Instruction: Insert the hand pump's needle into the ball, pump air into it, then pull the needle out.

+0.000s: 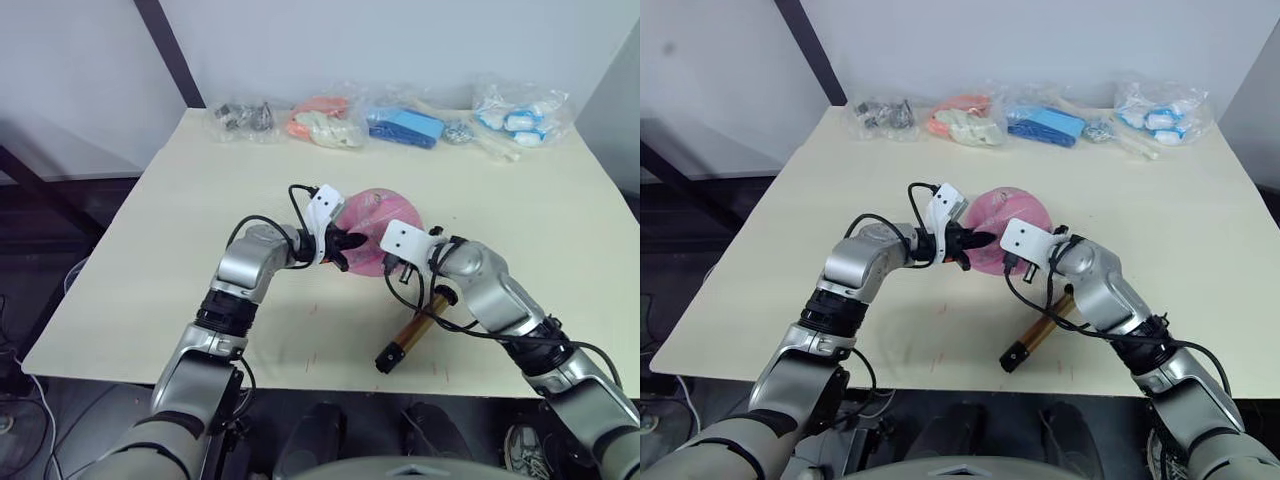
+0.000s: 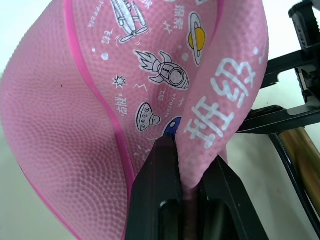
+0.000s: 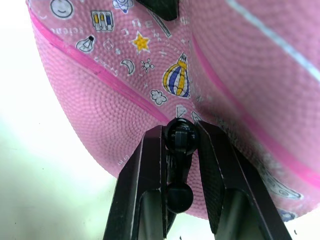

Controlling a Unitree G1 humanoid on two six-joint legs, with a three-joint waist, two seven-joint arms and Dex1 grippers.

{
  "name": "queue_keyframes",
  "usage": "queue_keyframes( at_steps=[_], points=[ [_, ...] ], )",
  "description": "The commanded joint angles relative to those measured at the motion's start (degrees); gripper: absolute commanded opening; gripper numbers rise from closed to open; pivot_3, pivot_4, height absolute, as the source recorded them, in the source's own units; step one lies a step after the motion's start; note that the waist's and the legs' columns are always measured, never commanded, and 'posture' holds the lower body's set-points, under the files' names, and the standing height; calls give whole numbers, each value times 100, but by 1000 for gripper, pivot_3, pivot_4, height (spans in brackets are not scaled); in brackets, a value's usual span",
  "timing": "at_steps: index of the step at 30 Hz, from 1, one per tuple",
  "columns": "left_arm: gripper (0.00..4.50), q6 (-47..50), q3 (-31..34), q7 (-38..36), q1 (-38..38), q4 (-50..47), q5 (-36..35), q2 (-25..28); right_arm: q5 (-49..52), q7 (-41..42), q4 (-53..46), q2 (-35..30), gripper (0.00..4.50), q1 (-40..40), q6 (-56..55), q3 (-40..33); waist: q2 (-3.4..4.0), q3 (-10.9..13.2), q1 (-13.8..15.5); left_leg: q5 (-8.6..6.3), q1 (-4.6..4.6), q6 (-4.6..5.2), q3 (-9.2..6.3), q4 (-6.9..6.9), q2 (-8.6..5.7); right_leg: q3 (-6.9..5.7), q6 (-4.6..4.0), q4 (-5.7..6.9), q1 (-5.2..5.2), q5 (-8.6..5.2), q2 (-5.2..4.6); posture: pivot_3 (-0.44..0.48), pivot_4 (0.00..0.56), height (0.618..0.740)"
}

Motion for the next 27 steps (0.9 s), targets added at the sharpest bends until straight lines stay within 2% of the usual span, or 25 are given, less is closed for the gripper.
queue_keyframes(
  at_steps=[1, 7, 10, 17, 27],
  points=[
    [0, -21, 156, 70, -30, 179, 62, 100, -85, -170, 110, -288, 353, 252, 345, -379, -4, 20, 17, 1, -2, -2, -3, 0, 0, -3, -1, 0, 0, 0, 0, 0, 150, 736],
    [0, -45, 257, 100, -134, 241, 19, 151, 226, -282, -279, -151, 353, 414, 412, -721, -7, 33, 27, 6, -48, -6, -14, 4, -8, -10, -3, -1, -33, 0, -4, 0, 150, 736],
    [0, -42, 329, 125, -184, 293, 15, 153, 487, -343, -419, -84, 353, 505, 215, -938, -6, 34, 37, 15, -94, -13, -26, 21, -11, -24, -37, 0, -67, 22, -3, 0, 150, 736],
    [0, -46, 328, 141, -193, 291, 13, 170, 1058, -514, -843, 66, 353, 787, -39, -1427, -8, 49, 49, 15, -109, -12, -43, 27, -51, -33, -43, -1, -67, 23, -33, 0, 150, 736],
    [0, 52, 310, 208, -126, 144, -68, 175, 1675, -753, -1023, 223, 353, 1004, 341, -1847, -20, 95, 43, 24, -121, 6, -60, 28, -102, -45, -44, -1, -67, 23, -78, 0, 150, 736]
  ],
)
